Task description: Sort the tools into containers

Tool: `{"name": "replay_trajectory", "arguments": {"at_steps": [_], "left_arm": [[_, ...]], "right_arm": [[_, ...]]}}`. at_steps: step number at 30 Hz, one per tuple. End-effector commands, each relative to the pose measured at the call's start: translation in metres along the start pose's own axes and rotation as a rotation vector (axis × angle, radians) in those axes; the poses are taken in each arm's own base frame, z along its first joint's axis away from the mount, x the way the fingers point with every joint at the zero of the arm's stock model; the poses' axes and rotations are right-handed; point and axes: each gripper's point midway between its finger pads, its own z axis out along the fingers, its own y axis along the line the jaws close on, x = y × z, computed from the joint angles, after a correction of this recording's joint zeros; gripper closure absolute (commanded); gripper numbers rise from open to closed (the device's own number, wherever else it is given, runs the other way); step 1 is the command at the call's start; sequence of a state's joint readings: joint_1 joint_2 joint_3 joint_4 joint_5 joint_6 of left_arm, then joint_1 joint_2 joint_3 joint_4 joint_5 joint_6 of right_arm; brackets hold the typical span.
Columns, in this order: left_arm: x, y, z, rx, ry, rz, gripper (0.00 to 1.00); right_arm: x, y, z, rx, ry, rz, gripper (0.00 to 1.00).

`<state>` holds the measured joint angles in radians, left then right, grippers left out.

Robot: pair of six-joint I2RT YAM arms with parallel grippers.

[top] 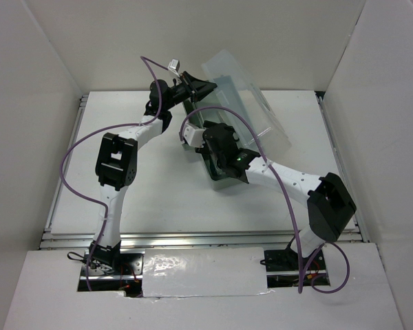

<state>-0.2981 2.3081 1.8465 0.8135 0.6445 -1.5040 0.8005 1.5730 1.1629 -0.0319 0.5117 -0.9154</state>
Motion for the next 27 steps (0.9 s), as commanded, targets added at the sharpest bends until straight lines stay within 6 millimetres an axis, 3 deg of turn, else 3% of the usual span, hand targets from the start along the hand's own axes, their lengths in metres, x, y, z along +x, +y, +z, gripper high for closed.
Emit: {"name": "replay_trajectory", "arguments": {"at_steps": [1, 8, 16, 21, 24, 26, 27], "left_arm": [[-0.022, 0.000, -0.009, 0.014, -0.067, 0.067, 1.00], [-0.023, 0.000, -0.007, 0.003, -0.064, 0.089, 1.00], [-0.023, -0.002, -0.008, 0.007, -0.065, 0.089, 1.00], [-0.022, 0.002, -0.012, -0.003, -0.056, 0.087, 1.00], [-0.023, -0.001, -0.015, -0.010, -0.052, 0.099, 1.00], [-0.026, -0.003, -0.020, -0.018, -0.053, 0.104, 1.00], [-0.029, -0.003, -0.024, -0.023, -0.052, 0.106, 1.00]], "right_arm": [[-0.040, -0.027, -0.020, 0.095, -0.133, -0.001, 0.30], [-0.063, -0.029, -0.036, 0.137, -0.208, -0.030, 0.30], [-0.065, -0.020, -0.050, 0.179, -0.291, -0.113, 0.30], [-0.083, -0.038, -0.071, 0.195, -0.374, 0.008, 0.29], [-0.105, -0.071, -0.097, 0.240, -0.450, 0.127, 0.28], [-0.115, -0.079, -0.109, 0.230, -0.489, 0.185, 0.25], [-0.123, -0.092, -0.123, 0.247, -0.531, 0.225, 0.23]]}}
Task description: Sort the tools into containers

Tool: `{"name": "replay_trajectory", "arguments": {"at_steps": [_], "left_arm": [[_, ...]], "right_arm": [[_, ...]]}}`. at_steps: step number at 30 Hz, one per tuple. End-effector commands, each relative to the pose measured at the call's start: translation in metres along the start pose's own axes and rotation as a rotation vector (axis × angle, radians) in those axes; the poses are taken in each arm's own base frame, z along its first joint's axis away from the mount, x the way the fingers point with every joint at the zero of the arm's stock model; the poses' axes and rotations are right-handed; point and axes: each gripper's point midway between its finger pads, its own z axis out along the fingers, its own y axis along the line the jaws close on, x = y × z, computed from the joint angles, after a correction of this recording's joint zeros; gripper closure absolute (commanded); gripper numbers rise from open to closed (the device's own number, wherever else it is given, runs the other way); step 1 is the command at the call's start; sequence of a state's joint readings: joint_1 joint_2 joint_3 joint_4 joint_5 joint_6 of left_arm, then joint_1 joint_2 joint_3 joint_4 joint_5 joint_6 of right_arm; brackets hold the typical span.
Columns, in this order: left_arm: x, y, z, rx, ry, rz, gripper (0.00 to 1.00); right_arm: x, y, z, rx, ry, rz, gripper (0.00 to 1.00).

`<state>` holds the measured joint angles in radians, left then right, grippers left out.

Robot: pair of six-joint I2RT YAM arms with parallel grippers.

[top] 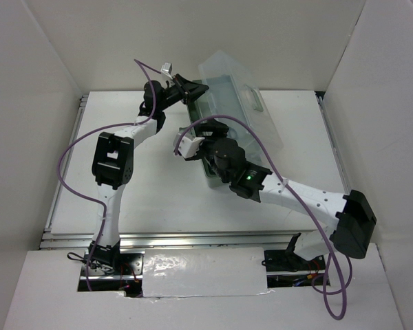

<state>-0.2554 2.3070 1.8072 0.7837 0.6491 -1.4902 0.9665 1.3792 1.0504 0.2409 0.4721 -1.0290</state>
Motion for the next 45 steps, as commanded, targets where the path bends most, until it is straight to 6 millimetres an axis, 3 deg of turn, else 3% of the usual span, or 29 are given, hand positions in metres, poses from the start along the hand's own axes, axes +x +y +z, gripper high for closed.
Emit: {"name": "replay_trajectory", "arguments": {"at_steps": [1, 5, 8, 13, 15, 17, 21, 24, 25, 26, 28, 32, 34, 36, 37, 39, 40, 41, 43, 44, 45], "left_arm": [[-0.012, -0.026, -0.011, 0.037, -0.028, 0.122, 1.00], [-0.017, -0.027, -0.024, 0.026, -0.027, 0.121, 1.00], [-0.019, -0.031, -0.032, 0.024, -0.028, 0.124, 1.00], [-0.022, -0.032, -0.044, -0.014, -0.026, 0.139, 0.99], [-0.025, -0.023, -0.049, -0.060, -0.028, 0.141, 0.81], [-0.027, -0.014, -0.057, -0.115, -0.034, 0.146, 0.70], [-0.038, 0.004, -0.080, -0.227, -0.077, 0.162, 0.57], [-0.044, -0.001, -0.096, -0.303, -0.099, 0.216, 0.46], [-0.046, 0.001, -0.101, -0.335, -0.101, 0.268, 0.33], [-0.051, 0.002, -0.105, -0.375, -0.129, 0.296, 0.27], [-0.054, -0.004, -0.118, -0.440, -0.140, 0.361, 0.21], [-0.064, -0.004, -0.147, -0.651, -0.204, 0.496, 0.24], [-0.047, 0.015, -0.168, -0.778, -0.154, 0.518, 0.31], [-0.037, 0.016, -0.186, -0.834, -0.148, 0.539, 0.40], [-0.021, 0.038, -0.201, -0.882, -0.117, 0.503, 0.42], [-0.007, 0.036, -0.209, -0.836, -0.104, 0.464, 0.48], [0.003, 0.058, -0.229, -0.849, -0.093, 0.397, 0.49], [0.017, 0.049, -0.226, -0.747, -0.056, 0.327, 0.52], [0.022, 0.055, -0.237, -0.658, -0.054, 0.286, 0.55], [0.034, 0.052, -0.235, -0.607, -0.009, 0.262, 0.57], [0.040, 0.053, -0.236, -0.595, 0.010, 0.251, 0.57]], "right_arm": [[-0.059, -0.072, -0.028, 0.141, -0.181, 0.224, 0.22], [-0.083, -0.093, -0.043, 0.145, -0.237, 0.370, 0.19], [-0.095, -0.123, -0.050, 0.180, -0.251, 0.490, 0.18], [-0.075, -0.134, -0.040, 0.189, -0.174, 0.587, 0.17], [-0.067, -0.136, -0.038, 0.175, -0.144, 0.611, 0.17], [-0.055, -0.137, -0.034, 0.166, -0.097, 0.655, 0.16], [-0.038, -0.144, -0.032, 0.166, -0.053, 0.746, 0.16], [-0.025, -0.148, -0.030, 0.170, -0.019, 0.791, 0.16], [-0.022, -0.149, -0.030, 0.165, -0.008, 0.801, 0.16], [-0.015, -0.152, -0.029, 0.172, 0.006, 0.811, 0.15], [-0.010, -0.153, -0.027, 0.171, 0.022, 0.840, 0.15], [0.016, -0.159, -0.020, 0.188, 0.070, 0.893, 0.15], [0.028, -0.153, -0.013, 0.158, 0.102, 0.903, 0.16], [0.058, -0.147, -0.002, 0.158, 0.182, 0.921, 0.16], [0.065, -0.143, 0.001, 0.141, 0.197, 0.939, 0.16], [0.096, -0.135, 0.008, 0.127, 0.275, 0.951, 0.16], [0.102, -0.129, 0.011, 0.101, 0.288, 0.966, 0.17], [0.115, -0.120, 0.013, 0.054, 0.315, 0.986, 0.17], [0.126, -0.112, 0.016, 0.014, 0.338, 1.032, 0.17], [0.126, -0.102, 0.016, -0.047, 0.338, 1.057, 0.17], [0.141, -0.103, 0.017, -0.035, 0.364, 1.082, 0.17]]}}
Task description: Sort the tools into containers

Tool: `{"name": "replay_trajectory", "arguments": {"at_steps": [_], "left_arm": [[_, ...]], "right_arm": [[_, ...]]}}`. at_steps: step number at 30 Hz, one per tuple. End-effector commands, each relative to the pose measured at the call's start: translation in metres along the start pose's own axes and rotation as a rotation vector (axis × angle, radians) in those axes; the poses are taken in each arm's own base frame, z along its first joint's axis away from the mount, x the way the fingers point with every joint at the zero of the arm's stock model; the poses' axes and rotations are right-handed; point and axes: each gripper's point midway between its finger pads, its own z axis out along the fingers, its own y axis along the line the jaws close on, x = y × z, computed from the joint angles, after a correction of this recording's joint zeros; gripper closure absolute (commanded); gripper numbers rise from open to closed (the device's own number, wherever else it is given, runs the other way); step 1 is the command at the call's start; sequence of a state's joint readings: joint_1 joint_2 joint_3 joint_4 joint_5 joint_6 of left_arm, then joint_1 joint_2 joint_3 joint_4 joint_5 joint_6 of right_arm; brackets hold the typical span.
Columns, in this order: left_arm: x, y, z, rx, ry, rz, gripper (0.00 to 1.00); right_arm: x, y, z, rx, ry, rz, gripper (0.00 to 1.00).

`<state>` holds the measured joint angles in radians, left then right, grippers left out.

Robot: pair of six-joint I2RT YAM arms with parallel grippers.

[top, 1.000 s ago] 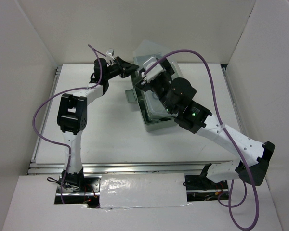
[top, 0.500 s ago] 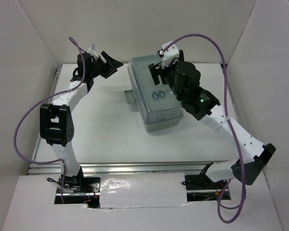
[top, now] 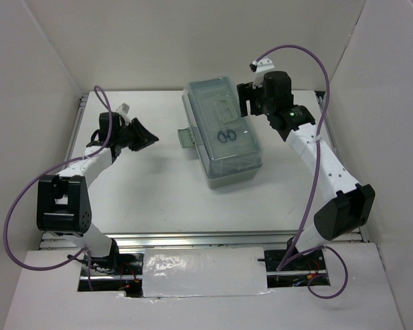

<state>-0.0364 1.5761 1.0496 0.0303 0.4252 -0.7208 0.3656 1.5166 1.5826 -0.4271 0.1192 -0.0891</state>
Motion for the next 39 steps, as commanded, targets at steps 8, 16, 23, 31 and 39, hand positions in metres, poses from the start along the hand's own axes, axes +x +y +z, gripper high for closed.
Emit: {"name": "replay_trajectory", "arguments": {"at_steps": [8, 16, 23, 31, 39], "left_arm": [[0.049, 0.008, 0.004, 0.140, 0.123, -0.065, 0.57], [0.082, 0.025, 0.059, 0.083, 0.230, -0.147, 0.59], [0.070, 0.000, 0.088, 0.079, 0.225, -0.069, 0.59], [0.032, -0.038, 0.094, 0.126, 0.142, 0.037, 0.59], [0.028, -0.074, 0.098, 0.227, 0.136, 0.104, 0.60]], "right_arm": [[0.045, -0.006, 0.017, -0.227, 0.182, 0.320, 0.06], [0.098, 0.004, 0.014, -0.284, 0.327, 0.436, 0.03], [0.127, 0.016, 0.012, -0.287, 0.404, 0.453, 0.03], [0.131, 0.036, -0.001, -0.327, 0.427, 0.465, 0.13], [0.126, 0.062, -0.008, -0.381, 0.421, 0.418, 0.18]]}}
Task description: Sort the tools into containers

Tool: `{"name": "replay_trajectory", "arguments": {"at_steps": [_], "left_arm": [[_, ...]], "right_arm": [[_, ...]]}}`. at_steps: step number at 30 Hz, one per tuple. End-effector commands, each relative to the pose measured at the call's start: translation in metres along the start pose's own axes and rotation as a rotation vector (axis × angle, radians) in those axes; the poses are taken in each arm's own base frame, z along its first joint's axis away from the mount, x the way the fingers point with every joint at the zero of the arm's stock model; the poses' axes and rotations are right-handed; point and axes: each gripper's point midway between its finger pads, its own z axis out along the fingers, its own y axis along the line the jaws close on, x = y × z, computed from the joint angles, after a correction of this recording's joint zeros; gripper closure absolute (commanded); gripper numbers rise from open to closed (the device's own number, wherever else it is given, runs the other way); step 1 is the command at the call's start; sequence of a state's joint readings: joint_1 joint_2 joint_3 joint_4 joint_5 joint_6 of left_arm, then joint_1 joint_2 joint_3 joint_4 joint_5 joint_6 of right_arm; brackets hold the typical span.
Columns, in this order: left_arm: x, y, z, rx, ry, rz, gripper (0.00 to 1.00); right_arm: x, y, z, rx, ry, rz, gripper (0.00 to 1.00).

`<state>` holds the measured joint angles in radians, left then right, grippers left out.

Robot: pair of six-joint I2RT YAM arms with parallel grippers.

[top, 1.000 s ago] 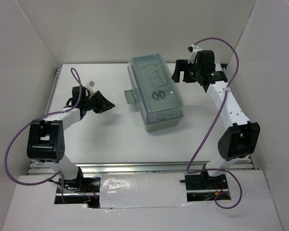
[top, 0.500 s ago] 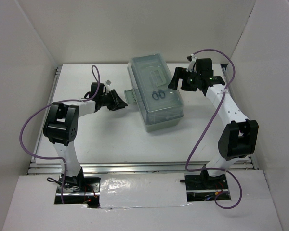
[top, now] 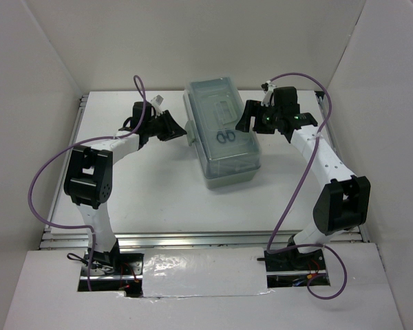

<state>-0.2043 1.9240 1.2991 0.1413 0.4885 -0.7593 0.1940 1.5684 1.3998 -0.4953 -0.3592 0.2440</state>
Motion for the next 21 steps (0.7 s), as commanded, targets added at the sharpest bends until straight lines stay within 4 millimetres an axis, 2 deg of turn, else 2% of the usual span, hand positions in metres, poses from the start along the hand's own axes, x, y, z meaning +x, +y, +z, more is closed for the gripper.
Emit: {"name": "replay_trajectory", "arguments": {"at_steps": [1, 6, 10, 14, 18, 21], "left_arm": [[-0.005, -0.030, 0.005, 0.082, -0.005, 0.070, 0.60], [0.003, -0.049, 0.006, 0.087, -0.005, 0.139, 0.61], [0.001, -0.063, -0.001, 0.056, -0.051, 0.234, 0.61], [0.005, -0.062, 0.000, -0.009, -0.060, 0.264, 0.61], [0.016, -0.055, 0.008, 0.030, -0.033, 0.216, 0.63], [0.017, -0.052, 0.014, 0.017, -0.023, 0.203, 0.64]], "right_arm": [[0.034, 0.025, 0.000, -0.059, 0.110, -0.034, 0.18], [0.031, 0.031, 0.003, -0.066, 0.103, -0.055, 0.19], [0.031, 0.035, 0.004, -0.068, 0.103, -0.072, 0.19], [0.033, 0.039, 0.004, -0.081, 0.107, -0.092, 0.19], [0.032, 0.045, 0.004, -0.089, 0.103, -0.109, 0.19], [0.034, 0.046, 0.005, -0.091, 0.107, -0.114, 0.19]]}}
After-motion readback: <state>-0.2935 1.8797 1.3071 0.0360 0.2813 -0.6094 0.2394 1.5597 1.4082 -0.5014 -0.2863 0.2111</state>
